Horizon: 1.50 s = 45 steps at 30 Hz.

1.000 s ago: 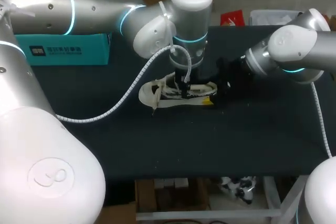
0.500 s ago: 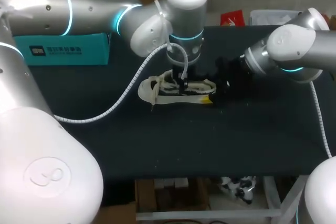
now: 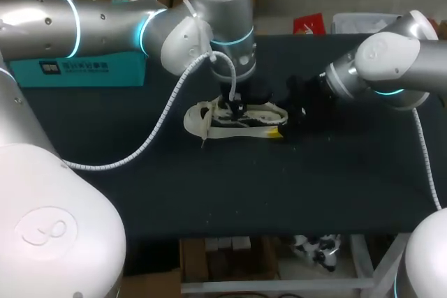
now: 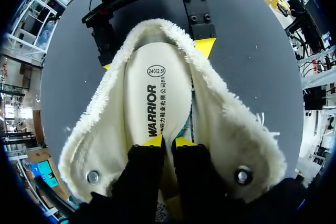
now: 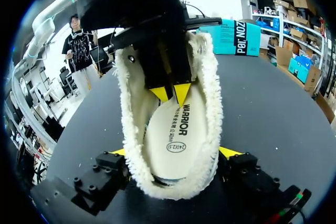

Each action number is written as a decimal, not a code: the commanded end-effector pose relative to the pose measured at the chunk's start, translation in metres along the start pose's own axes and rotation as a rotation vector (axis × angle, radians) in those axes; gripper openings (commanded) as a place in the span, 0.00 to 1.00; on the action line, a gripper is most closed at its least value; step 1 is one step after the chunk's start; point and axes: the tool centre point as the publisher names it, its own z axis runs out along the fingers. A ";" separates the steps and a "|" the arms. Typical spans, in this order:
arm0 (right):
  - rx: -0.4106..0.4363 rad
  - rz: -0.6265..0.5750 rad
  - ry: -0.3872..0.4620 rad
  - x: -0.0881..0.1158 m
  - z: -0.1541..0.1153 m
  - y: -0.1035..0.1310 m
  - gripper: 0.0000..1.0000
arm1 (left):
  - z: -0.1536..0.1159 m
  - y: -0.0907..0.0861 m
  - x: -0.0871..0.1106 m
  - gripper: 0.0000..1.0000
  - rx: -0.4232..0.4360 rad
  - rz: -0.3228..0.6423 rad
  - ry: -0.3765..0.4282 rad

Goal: Open the shoe tongue, take the insole out of the shoe, put the insole back into the shoe, and pack the shoe into the shoebox

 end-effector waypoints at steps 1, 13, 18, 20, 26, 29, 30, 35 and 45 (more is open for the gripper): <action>-0.002 -0.003 0.007 0.005 0.003 -0.006 0.00 | -0.008 0.002 -0.005 0.00 0.061 -0.005 -0.016; -0.002 -0.003 0.007 0.005 0.003 -0.006 0.00 | -0.046 -0.017 0.003 0.00 0.165 -0.002 0.006; -0.002 -0.003 0.007 0.005 0.003 -0.006 0.00 | -0.051 -0.019 0.004 0.00 0.192 -0.004 0.021; -0.002 -0.003 0.007 0.005 0.003 -0.006 0.00 | -0.052 -0.020 0.004 0.00 0.195 -0.007 0.023; -0.002 -0.003 0.007 0.005 0.003 -0.006 0.00 | -0.060 -0.023 0.004 0.00 0.211 -0.010 0.017; -0.002 -0.003 0.007 0.005 0.003 -0.006 0.00 | -0.064 -0.025 0.004 0.00 0.216 -0.011 0.009; -0.002 -0.003 0.007 0.005 0.003 -0.006 0.00 | -0.065 -0.025 0.004 0.00 0.217 -0.011 0.007; -0.002 -0.003 0.007 0.005 0.003 -0.006 0.00 | -0.067 -0.027 0.004 0.00 0.216 -0.016 0.002; -0.002 -0.003 0.007 0.005 0.003 -0.006 0.00 | -0.072 -0.032 0.005 0.04 0.198 -0.045 -0.040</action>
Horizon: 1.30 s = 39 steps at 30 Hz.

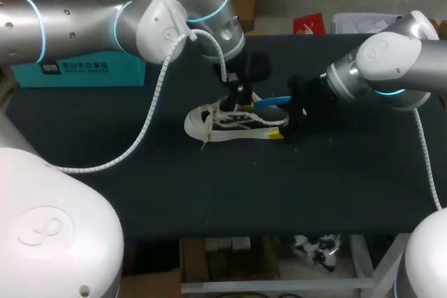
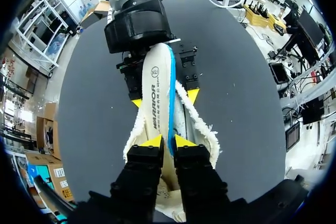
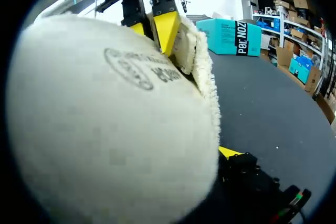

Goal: Open the shoe tongue, take the insole out of the shoe, put the insole back into the shoe, and pack the shoe into the shoebox

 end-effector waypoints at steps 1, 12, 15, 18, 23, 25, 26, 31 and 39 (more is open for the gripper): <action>-0.002 0.000 0.002 0.002 0.004 -0.005 0.00 | -0.003 -0.003 0.004 0.06 -0.010 -0.007 -0.019; -0.002 0.000 0.002 0.002 0.004 -0.005 0.00 | 0.002 -0.012 0.007 0.42 -0.023 -0.013 -0.029; -0.002 0.000 0.002 0.002 0.004 -0.005 0.00 | 0.003 -0.015 0.014 0.42 -0.022 -0.010 -0.038; -0.002 0.000 0.002 0.002 0.004 -0.005 0.00 | 0.002 -0.020 0.021 0.41 -0.021 0.000 -0.057; -0.002 0.000 0.002 0.002 0.004 -0.005 0.00 | 0.005 -0.028 0.026 0.40 -0.030 0.006 -0.084; -0.002 0.000 0.002 0.002 0.004 -0.005 0.00 | 0.009 -0.030 0.025 0.40 -0.038 0.006 -0.088; -0.002 0.000 0.002 0.002 0.004 -0.005 0.00 | 0.010 -0.030 0.025 0.40 -0.044 0.002 -0.094; -0.002 0.000 0.002 0.002 0.004 -0.005 0.00 | 0.019 -0.035 0.022 0.40 -0.066 -0.012 -0.135; -0.002 0.000 0.002 0.002 0.004 -0.005 0.00 | 0.032 -0.041 0.006 0.40 -0.094 -0.046 -0.202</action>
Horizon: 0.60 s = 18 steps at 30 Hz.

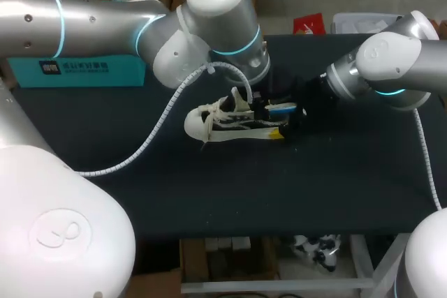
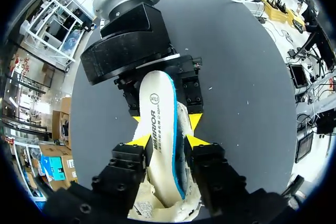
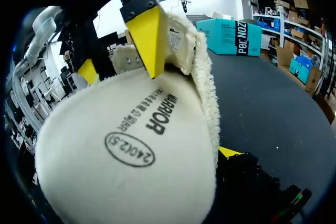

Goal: Open the shoe tongue, take the insole out of the shoe, put the insole back into the shoe, and pack the shoe into the shoebox

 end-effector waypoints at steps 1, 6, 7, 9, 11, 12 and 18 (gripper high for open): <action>-0.001 0.000 0.002 0.002 0.004 -0.005 0.00 | 0.015 -0.008 -0.004 0.40 -0.029 -0.016 -0.028; -0.001 0.000 0.002 0.002 0.004 -0.005 0.00 | 0.023 -0.006 -0.013 0.18 -0.031 -0.039 -0.029; -0.001 0.000 0.002 0.002 0.004 -0.005 0.00 | 0.022 -0.004 -0.013 0.00 -0.028 -0.041 -0.027; -0.001 0.000 0.002 0.002 0.004 -0.005 0.00 | 0.020 -0.002 -0.013 0.00 -0.019 -0.043 -0.022; -0.001 0.000 0.002 0.002 0.004 -0.005 0.00 | 0.014 0.000 -0.011 0.00 -0.004 -0.038 -0.017; -0.001 0.000 0.002 0.002 0.004 -0.005 0.00 | 0.011 0.000 -0.010 0.00 0.001 -0.039 -0.018; -0.001 0.000 0.002 0.002 0.004 -0.005 0.00 | -0.016 0.006 -0.007 0.00 0.063 -0.028 -0.007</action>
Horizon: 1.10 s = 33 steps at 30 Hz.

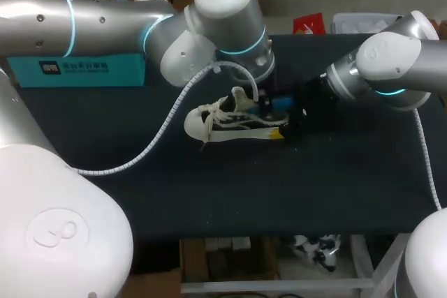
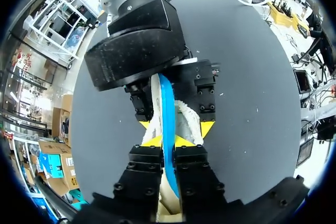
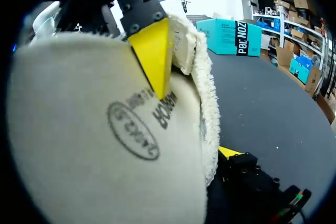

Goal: Open the shoe tongue, take the insole out of the shoe, put the insole back into the shoe, and pack the shoe into the shoebox

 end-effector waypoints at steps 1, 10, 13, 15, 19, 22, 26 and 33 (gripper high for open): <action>-0.001 0.000 0.002 0.002 0.004 -0.005 0.00 | -0.027 0.013 0.005 0.00 0.060 0.006 0.005; -0.001 0.000 0.002 0.002 0.004 -0.005 0.00 | -0.064 0.007 0.003 0.00 0.186 0.007 0.048; -0.001 0.000 0.002 0.002 0.004 -0.005 0.00 | -0.078 -0.002 0.001 0.00 0.252 0.017 0.076; 0.005 -0.002 0.004 0.001 0.003 -0.004 0.00 | -0.087 -0.008 0.001 0.00 0.288 0.022 0.085; 0.009 0.003 0.006 -0.001 0.000 -0.004 1.00 | -0.101 -0.020 -0.002 0.00 0.360 0.043 0.128; 0.025 0.019 0.006 -0.001 -0.004 -0.006 1.00 | -0.109 -0.028 -0.002 0.00 0.405 0.059 0.154; 0.055 0.040 -0.007 0.001 -0.018 -0.007 1.00 | -0.122 -0.036 -0.001 0.00 0.468 0.079 0.187; 0.156 0.083 -0.039 0.007 -0.052 -0.009 1.00 | -0.155 -0.047 0.005 0.00 0.611 0.137 0.246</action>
